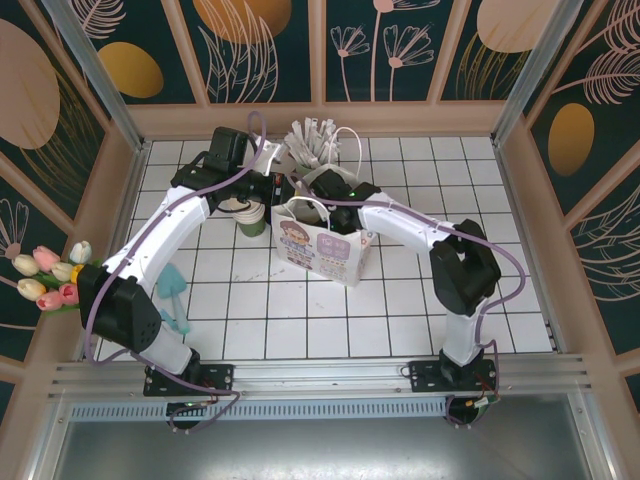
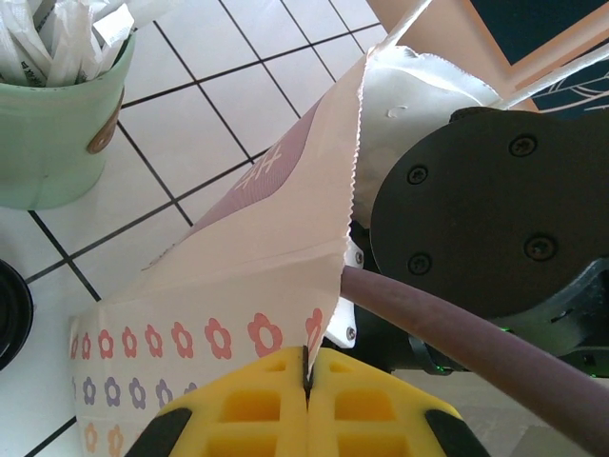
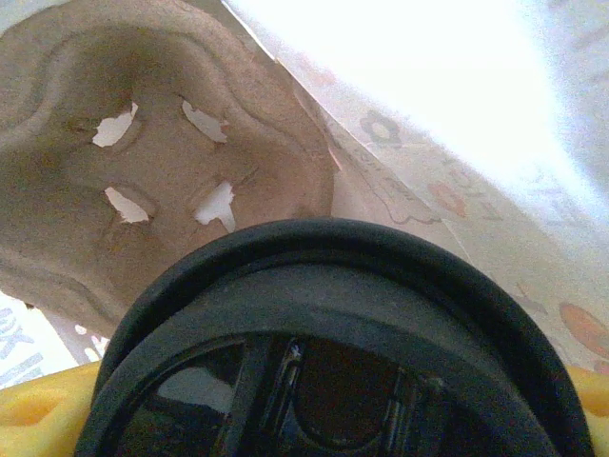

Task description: Pack the takeout coffee

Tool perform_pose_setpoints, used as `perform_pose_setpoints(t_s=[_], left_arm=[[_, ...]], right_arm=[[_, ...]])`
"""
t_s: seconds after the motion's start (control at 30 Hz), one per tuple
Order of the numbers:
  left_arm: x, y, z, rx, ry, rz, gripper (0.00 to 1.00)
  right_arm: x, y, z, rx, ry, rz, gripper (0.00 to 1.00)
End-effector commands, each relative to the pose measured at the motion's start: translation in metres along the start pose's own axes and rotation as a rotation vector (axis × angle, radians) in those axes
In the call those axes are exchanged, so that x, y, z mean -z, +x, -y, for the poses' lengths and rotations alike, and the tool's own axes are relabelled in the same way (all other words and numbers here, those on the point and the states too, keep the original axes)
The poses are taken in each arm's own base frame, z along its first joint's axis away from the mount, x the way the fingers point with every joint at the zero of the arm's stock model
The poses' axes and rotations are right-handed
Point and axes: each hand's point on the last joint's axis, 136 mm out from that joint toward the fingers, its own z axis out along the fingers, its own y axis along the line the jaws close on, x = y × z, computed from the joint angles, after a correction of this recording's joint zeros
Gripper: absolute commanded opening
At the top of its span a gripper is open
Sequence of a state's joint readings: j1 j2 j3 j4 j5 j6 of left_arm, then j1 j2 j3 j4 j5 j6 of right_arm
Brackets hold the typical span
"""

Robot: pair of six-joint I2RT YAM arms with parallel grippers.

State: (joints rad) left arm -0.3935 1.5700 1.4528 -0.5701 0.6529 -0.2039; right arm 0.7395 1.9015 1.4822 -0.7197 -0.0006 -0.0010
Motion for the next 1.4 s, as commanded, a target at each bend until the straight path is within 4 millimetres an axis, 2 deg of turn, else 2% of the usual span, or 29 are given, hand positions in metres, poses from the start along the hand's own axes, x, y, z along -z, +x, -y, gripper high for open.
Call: perform_pose_setpoints(t_s=[0.0, 0.13, 0.3, 0.6, 0.87, 1.07, 1.17, 1.37], left_arm=[[0.008, 0.002, 0.009, 0.001, 0.014, 0.005, 0.0], [0.009, 0.002, 0.006, 0.003, -0.005, 0.005, 0.0], [0.014, -0.004, 0.007, -0.004, -0.028, 0.03, 0.0], [0.018, -0.007, 0.002, -0.002, -0.07, 0.045, 0.0], [0.018, -0.001, -0.007, 0.009, -0.095, 0.033, 0.0], [0.021, -0.003, -0.006, 0.007, -0.097, 0.046, 0.0], [0.02, -0.002, -0.006, 0.01, -0.095, 0.044, 0.0], [0.022, -0.007, 0.001, 0.003, -0.068, 0.066, 0.0]], right_arm=[[-0.043, 0.092, 0.011, -0.01, 0.026, -0.377, 0.53], [-0.024, 0.073, 0.008, -0.008, 0.012, -0.324, 0.55], [-0.018, 0.077, 0.013, 0.014, 0.037, -0.342, 0.58], [-0.004, 0.07, 0.017, 0.012, 0.058, -0.327, 0.58], [-0.006, 0.077, 0.031, -0.03, 0.056, -0.31, 0.58], [-0.014, 0.085, 0.032, -0.025, 0.056, -0.332, 0.58], [-0.01, 0.079, 0.028, -0.031, 0.034, -0.314, 0.58], [0.007, 0.056, 0.016, -0.032, -0.011, -0.246, 0.63]])
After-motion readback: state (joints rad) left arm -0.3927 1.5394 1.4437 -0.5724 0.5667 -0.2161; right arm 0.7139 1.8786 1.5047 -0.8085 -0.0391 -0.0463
